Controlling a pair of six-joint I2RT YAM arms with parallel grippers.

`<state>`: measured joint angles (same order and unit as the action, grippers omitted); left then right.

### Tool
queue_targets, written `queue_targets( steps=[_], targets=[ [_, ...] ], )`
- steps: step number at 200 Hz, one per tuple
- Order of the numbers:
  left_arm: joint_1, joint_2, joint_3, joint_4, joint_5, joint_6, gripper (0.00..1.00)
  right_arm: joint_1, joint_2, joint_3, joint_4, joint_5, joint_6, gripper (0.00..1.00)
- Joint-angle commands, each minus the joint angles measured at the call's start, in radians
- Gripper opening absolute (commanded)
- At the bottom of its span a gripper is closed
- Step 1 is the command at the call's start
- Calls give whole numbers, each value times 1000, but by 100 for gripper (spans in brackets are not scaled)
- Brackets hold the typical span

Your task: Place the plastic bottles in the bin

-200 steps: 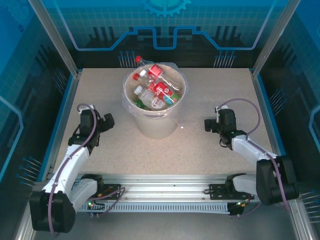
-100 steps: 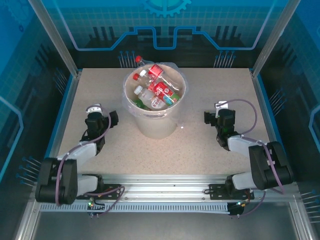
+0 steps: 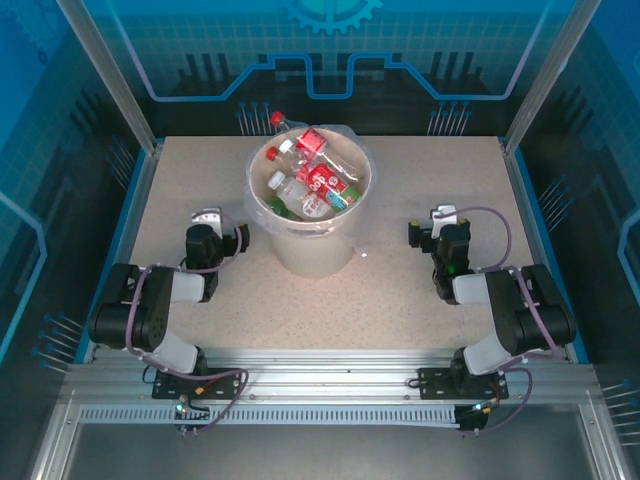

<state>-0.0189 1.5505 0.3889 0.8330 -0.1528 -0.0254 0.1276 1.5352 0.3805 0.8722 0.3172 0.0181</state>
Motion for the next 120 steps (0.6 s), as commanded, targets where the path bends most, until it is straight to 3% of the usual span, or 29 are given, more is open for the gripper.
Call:
queue_targets(
  steps=[1, 120],
  targets=[
    [-5, -1, -4, 84, 35, 32, 99, -19, 15, -6, 81, -15, -2, 100],
    [-4, 0, -5, 88, 34, 32, 99, -21, 12, -5, 72, -22, 0, 100]
  ],
)
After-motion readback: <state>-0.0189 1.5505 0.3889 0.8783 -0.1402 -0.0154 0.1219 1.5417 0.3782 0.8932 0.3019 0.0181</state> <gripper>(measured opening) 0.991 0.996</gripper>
